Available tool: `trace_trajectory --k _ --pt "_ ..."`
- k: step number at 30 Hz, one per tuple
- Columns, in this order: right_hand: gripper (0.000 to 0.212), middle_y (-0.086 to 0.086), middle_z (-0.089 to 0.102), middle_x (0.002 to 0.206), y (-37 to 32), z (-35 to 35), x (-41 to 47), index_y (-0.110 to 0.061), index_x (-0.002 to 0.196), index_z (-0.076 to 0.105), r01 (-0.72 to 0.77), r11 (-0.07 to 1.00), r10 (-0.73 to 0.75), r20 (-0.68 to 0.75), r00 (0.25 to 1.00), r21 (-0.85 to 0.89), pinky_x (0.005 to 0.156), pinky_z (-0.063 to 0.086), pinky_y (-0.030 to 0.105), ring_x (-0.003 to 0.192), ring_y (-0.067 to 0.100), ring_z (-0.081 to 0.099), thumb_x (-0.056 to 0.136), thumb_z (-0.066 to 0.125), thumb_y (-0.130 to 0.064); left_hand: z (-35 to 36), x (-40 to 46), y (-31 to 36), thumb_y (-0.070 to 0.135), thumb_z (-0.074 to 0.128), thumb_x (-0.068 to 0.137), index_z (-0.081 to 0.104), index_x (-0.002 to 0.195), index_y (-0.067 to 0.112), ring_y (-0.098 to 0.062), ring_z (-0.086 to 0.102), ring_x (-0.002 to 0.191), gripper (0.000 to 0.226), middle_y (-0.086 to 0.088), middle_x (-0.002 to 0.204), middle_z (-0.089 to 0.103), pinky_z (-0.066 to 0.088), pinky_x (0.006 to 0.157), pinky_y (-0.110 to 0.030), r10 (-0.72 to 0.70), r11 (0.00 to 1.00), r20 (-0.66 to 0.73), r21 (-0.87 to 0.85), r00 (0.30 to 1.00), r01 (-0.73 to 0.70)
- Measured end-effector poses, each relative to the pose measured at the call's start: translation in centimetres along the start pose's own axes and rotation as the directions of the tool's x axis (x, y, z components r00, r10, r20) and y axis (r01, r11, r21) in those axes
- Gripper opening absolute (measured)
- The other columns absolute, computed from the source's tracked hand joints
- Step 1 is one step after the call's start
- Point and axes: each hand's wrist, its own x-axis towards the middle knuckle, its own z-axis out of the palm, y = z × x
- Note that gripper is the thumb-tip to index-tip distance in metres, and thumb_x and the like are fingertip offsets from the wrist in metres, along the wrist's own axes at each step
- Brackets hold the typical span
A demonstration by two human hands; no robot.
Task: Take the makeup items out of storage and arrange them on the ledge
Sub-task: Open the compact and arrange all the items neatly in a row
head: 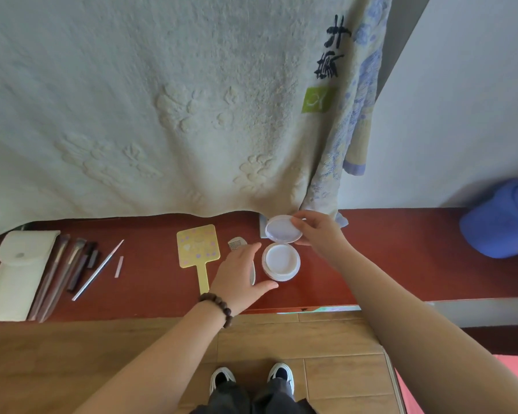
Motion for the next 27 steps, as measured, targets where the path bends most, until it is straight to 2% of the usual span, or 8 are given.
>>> trace_trajectory --k 5,8,12,15,18,20,22,27 --pt "0.014 0.013 0.068 0.1 2.0 0.1 2.2 -0.012 0.1 0.068 0.062 0.978 -0.051 0.058 0.997 -0.201 0.09 0.053 0.044 0.102 0.032 0.062 0.092 0.057 -0.015 0.7 -0.9 -1.5 0.056 0.06 0.083 0.032 0.145 0.02 -0.014 0.034 0.136 0.078 0.003 0.147 0.039 0.03 0.113 -0.032 -0.043 0.997 -0.045 0.055 0.998 0.046" --pt "0.014 0.011 0.069 0.099 2.6 0.3 2.8 -0.015 0.1 0.069 0.079 0.969 -0.069 0.052 0.996 -0.233 0.091 0.051 0.049 0.099 0.031 0.063 0.092 0.057 -0.018 0.6 -1.4 -1.9 0.054 0.058 0.086 0.032 0.146 0.02 -0.013 0.034 0.135 0.074 0.004 0.147 0.039 0.029 0.111 -0.028 -0.051 0.996 -0.067 0.071 0.996 0.056" --pt "0.013 0.008 0.069 0.101 3.1 0.6 3.3 -0.019 0.1 0.067 0.071 0.976 -0.063 0.046 0.997 -0.207 0.091 0.052 0.046 0.1 0.027 0.063 0.092 0.057 -0.02 0.5 -1.9 -2.1 0.052 0.057 0.086 0.034 0.144 0.018 -0.013 0.035 0.134 0.071 0.003 0.145 0.041 0.033 0.111 -0.03 -0.052 0.997 -0.092 0.059 0.994 0.057" --pt "0.024 0.003 0.068 0.11 2.9 0.6 3.2 -0.018 0.114 0.063 0.083 0.963 -0.077 0.034 0.996 -0.256 0.088 0.047 0.026 0.098 0.016 0.061 0.092 0.058 -0.025 0.3 -2.0 -2.1 0.051 0.056 0.087 0.035 0.145 0.018 -0.014 0.035 0.135 0.07 0.003 0.145 0.042 0.033 0.112 -0.031 -0.055 0.996 -0.113 0.061 0.992 0.062" --pt "0.04 -0.001 0.065 0.114 2.7 0.3 1.9 -0.014 0.125 0.056 0.044 0.967 -0.056 -0.039 0.998 -0.253 0.074 0.04 0.012 0.098 0.009 0.058 0.089 0.063 -0.031 0.1 -2.2 -2.1 0.05 0.056 0.088 0.036 0.144 0.016 -0.015 0.036 0.134 0.069 0.002 0.145 0.042 0.033 0.111 -0.031 -0.049 0.995 -0.129 0.075 0.99 0.059" --pt "0.042 -0.003 0.063 0.109 3.4 0.4 0.4 -0.017 0.115 0.053 0.042 0.955 -0.079 -0.115 0.99 -0.293 0.071 0.04 0.015 0.095 0.011 0.058 0.082 0.07 -0.035 0.0 -2.3 -2.1 0.05 0.057 0.087 0.037 0.143 0.016 -0.015 0.037 0.133 0.068 0.001 0.144 0.043 0.033 0.11 -0.031 -0.042 0.995 -0.146 0.085 0.988 0.054" --pt "0.051 -0.006 0.057 0.111 4.8 0.9 -1.3 -0.023 0.112 0.05 0.104 0.902 -0.163 -0.106 0.981 -0.419 0.08 0.041 0.023 0.103 0.013 0.054 0.072 0.077 -0.039 -0.1 -2.4 -2.1 0.049 0.059 0.087 0.038 0.142 0.016 -0.016 0.038 0.133 0.067 0.001 0.144 0.044 0.033 0.109 -0.031 -0.047 0.995 -0.163 0.083 0.986 0.061" --pt "0.08 0.004 0.039 0.142 8.1 3.4 -3.4 -0.014 0.124 0.046 0.221 0.755 -0.272 0.011 0.962 -0.617 0.103 0.034 0.034 0.132 0.023 0.031 0.06 0.085 -0.042 -0.1 -2.6 -2.2 0.05 0.059 0.086 0.038 0.142 0.018 -0.016 0.039 0.133 0.068 0.001 0.144 0.045 0.035 0.11 -0.035 -0.066 0.994 -0.17 0.08 0.983 0.08"
